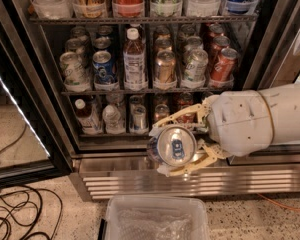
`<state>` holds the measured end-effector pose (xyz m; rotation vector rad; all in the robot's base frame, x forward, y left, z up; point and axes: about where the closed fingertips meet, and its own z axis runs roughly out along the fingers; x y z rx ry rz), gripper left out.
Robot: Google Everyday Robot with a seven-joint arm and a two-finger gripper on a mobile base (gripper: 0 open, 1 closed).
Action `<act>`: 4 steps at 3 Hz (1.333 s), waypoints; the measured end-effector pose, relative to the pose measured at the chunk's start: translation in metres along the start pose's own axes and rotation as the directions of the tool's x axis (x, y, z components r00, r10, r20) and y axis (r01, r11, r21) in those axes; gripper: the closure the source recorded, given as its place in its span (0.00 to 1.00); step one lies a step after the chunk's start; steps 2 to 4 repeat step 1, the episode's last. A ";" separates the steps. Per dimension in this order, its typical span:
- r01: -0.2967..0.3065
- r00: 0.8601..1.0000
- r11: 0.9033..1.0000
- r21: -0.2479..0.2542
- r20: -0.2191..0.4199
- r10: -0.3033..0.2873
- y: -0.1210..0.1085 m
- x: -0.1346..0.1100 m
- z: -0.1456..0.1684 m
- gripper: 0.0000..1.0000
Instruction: Pick redbull can from bottom shelf of fridge
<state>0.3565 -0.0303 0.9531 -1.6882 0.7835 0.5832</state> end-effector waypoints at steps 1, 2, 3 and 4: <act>0.039 0.999 0.999 -0.032 0.008 -0.039 0.000 -0.022 -0.001 1.00; 0.039 0.999 0.999 -0.032 0.008 -0.039 0.000 -0.022 -0.001 1.00; 0.039 0.999 0.999 -0.032 0.008 -0.039 0.000 -0.022 -0.001 1.00; 0.039 0.999 0.999 -0.032 0.008 -0.039 0.000 -0.022 -0.001 1.00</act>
Offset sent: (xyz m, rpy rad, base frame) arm 0.0000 0.0000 0.0000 0.0000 0.0000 0.0000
